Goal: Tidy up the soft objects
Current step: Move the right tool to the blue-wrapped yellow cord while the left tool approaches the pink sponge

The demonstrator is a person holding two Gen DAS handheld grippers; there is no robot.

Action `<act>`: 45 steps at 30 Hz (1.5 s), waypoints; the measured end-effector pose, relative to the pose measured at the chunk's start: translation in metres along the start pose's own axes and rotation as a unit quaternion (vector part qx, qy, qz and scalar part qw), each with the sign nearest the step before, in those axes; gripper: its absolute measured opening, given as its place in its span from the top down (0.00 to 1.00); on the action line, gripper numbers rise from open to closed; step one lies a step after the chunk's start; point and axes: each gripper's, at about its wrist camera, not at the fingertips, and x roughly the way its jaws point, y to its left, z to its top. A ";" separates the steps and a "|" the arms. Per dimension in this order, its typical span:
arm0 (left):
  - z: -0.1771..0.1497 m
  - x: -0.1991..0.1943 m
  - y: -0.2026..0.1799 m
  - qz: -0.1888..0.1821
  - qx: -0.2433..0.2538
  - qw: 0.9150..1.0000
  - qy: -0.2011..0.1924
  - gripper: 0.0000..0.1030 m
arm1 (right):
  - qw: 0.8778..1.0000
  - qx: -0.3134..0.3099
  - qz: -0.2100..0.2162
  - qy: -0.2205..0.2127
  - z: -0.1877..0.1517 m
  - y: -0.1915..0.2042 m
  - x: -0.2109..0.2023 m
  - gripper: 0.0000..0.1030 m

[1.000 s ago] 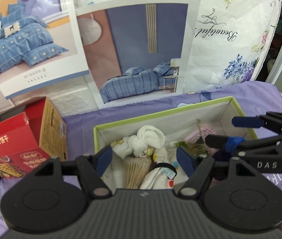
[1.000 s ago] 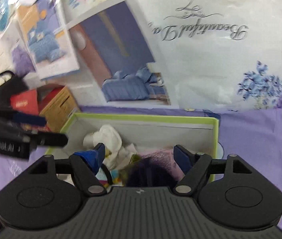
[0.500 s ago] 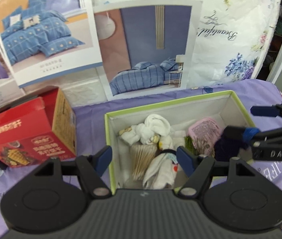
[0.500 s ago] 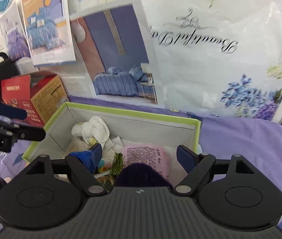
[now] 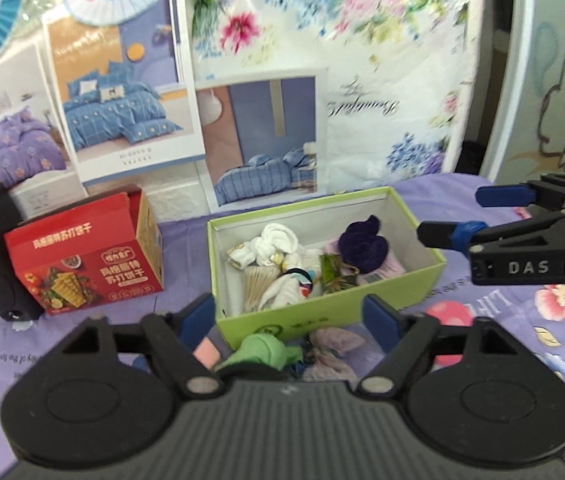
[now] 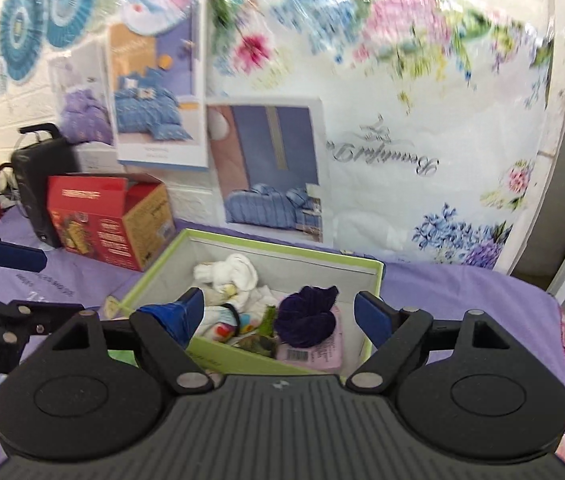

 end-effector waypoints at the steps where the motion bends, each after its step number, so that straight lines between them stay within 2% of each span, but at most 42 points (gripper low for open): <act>1: -0.004 -0.008 0.000 0.000 -0.001 1.000 -0.006 0.13 | 1.000 -0.004 -0.002 -0.005 -0.001 0.006 -0.008 0.33; 7: -0.039 -0.041 0.011 0.007 -0.015 1.000 -0.014 0.13 | 1.000 -0.016 0.005 -0.018 -0.021 0.034 -0.040 0.33; 12: -0.084 -0.047 0.043 0.024 -0.061 0.998 0.012 0.13 | 0.999 -0.043 -0.012 -0.009 -0.054 0.052 -0.042 0.33; 15: -0.116 -0.045 0.066 0.037 -0.097 0.994 0.032 0.13 | 0.999 -0.041 -0.007 0.001 -0.076 0.055 -0.039 0.33; 19: -0.157 -0.038 0.095 0.064 -0.140 0.986 0.059 0.13 | 0.999 -0.029 0.024 0.008 -0.109 0.066 -0.040 0.33; 24: -0.191 -0.022 0.116 0.078 -0.181 0.976 0.089 0.13 | 0.999 0.008 0.038 0.032 -0.152 0.087 -0.027 0.33; 27: -0.199 -0.009 0.120 0.082 -0.185 0.974 0.102 0.13 | 0.997 0.034 0.052 0.051 -0.168 0.103 -0.008 0.33; 32: -0.201 0.001 0.124 0.074 -0.177 0.976 0.103 0.13 | 0.997 0.027 0.050 0.059 -0.168 0.134 0.024 0.33; 35: -0.202 0.003 0.129 0.076 -0.170 0.978 0.098 0.13 | 0.997 0.016 0.017 0.077 -0.165 0.142 0.047 0.33; 39: -0.205 0.012 0.139 0.070 -0.170 0.977 0.106 0.13 | 0.996 0.031 -0.006 0.089 -0.160 0.142 0.070 0.33; 43: -0.205 0.020 0.147 0.059 -0.174 0.976 0.113 0.13 | 0.992 0.026 -0.058 0.110 -0.165 0.141 0.087 0.33; 45: -0.204 0.024 0.148 0.055 -0.168 0.978 0.114 0.13 | 0.990 0.042 -0.068 0.118 -0.172 0.131 0.086 0.33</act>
